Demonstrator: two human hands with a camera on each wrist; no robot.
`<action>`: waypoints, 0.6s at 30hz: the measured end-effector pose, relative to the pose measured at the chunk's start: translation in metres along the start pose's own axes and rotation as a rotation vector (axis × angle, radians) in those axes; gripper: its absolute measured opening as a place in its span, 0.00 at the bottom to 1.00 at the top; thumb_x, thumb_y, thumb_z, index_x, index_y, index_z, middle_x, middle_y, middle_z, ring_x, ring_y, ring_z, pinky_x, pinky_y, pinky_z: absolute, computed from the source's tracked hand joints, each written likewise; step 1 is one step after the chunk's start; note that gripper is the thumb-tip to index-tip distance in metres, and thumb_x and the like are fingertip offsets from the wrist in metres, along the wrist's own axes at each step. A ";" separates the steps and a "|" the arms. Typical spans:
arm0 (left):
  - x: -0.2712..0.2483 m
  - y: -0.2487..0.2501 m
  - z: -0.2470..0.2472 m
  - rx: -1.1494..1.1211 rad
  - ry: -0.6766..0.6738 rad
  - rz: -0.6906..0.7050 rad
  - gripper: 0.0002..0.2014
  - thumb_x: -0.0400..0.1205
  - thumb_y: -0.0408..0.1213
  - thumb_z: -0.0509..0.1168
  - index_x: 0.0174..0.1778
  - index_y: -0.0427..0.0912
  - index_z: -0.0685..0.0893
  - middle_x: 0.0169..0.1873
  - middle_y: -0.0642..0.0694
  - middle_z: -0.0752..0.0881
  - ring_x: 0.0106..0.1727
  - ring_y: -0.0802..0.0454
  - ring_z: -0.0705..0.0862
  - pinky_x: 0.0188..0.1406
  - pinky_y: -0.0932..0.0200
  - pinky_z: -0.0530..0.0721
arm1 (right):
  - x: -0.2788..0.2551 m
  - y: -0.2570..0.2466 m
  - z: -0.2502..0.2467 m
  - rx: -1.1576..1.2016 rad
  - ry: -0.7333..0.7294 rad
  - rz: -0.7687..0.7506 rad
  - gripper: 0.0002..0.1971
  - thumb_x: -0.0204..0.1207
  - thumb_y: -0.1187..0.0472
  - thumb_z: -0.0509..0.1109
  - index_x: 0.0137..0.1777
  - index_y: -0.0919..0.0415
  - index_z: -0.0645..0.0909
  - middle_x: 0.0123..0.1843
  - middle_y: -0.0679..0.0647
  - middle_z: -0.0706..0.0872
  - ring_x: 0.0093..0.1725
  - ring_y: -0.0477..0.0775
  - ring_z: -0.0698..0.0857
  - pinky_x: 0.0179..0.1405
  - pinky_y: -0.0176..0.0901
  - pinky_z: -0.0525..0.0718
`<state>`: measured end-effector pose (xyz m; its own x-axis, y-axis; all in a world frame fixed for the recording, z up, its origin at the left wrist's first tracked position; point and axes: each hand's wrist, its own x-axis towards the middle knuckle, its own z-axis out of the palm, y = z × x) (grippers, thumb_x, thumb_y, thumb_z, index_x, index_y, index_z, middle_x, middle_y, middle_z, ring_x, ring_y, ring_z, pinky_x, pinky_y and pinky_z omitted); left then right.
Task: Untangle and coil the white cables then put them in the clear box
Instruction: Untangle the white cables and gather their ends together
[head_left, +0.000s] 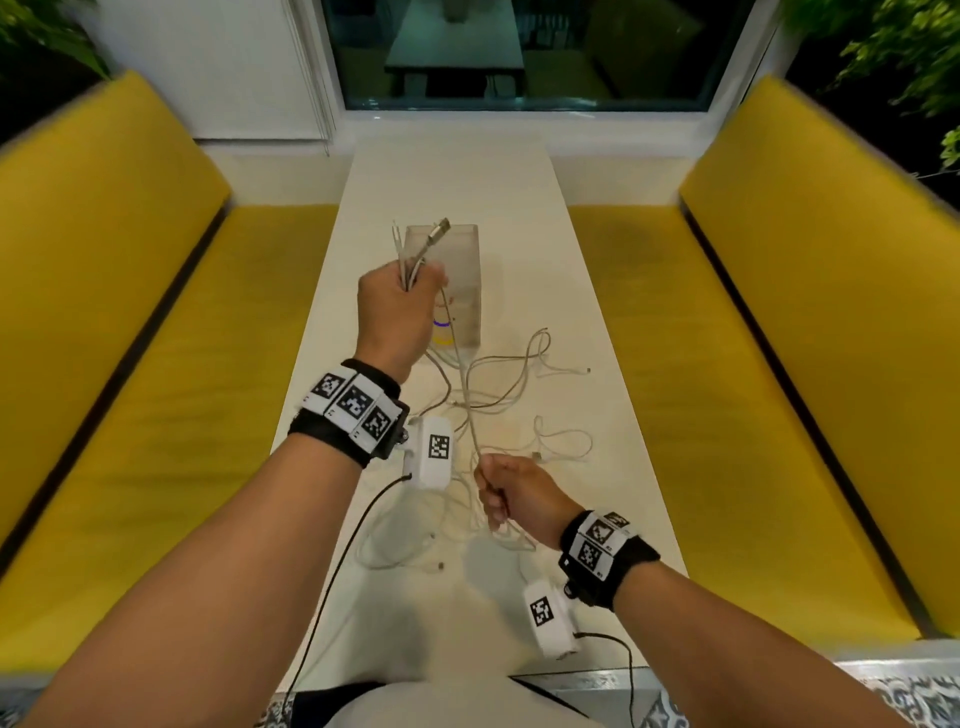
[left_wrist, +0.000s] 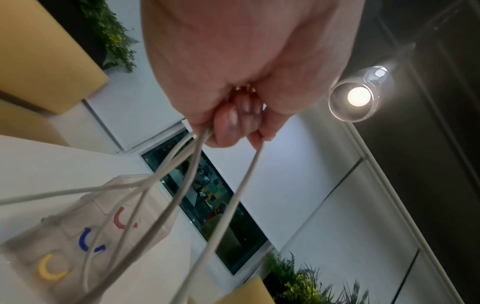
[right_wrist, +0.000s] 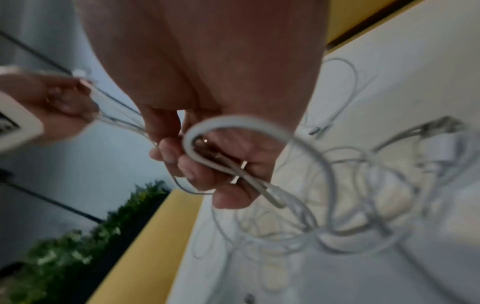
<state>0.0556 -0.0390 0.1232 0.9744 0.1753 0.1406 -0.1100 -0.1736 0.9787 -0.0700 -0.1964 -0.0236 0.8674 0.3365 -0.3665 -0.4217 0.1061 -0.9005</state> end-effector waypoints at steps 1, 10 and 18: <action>-0.002 -0.003 0.000 0.004 -0.027 0.001 0.14 0.83 0.42 0.69 0.36 0.36 0.87 0.21 0.56 0.75 0.23 0.54 0.68 0.26 0.59 0.69 | 0.000 0.006 -0.002 -0.039 0.021 0.007 0.19 0.89 0.51 0.61 0.38 0.58 0.77 0.26 0.52 0.72 0.24 0.52 0.71 0.26 0.42 0.75; -0.059 -0.044 0.014 0.251 -0.309 -0.089 0.26 0.80 0.55 0.73 0.27 0.48 0.67 0.17 0.59 0.68 0.19 0.61 0.65 0.23 0.63 0.65 | 0.009 -0.031 -0.001 -0.070 0.333 -0.180 0.12 0.89 0.65 0.57 0.48 0.64 0.81 0.26 0.56 0.74 0.21 0.53 0.71 0.22 0.43 0.73; -0.064 -0.052 0.018 0.355 -0.316 -0.031 0.19 0.85 0.44 0.66 0.28 0.41 0.80 0.23 0.46 0.83 0.28 0.46 0.83 0.34 0.50 0.83 | 0.003 -0.062 0.007 -0.342 0.220 -0.353 0.10 0.80 0.72 0.67 0.36 0.65 0.82 0.28 0.52 0.79 0.27 0.54 0.74 0.28 0.46 0.77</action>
<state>0.0028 -0.0590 0.0602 0.9942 -0.1078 0.0058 -0.0596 -0.5032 0.8621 -0.0434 -0.1956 0.0332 0.9912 0.1273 -0.0348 -0.0160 -0.1455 -0.9892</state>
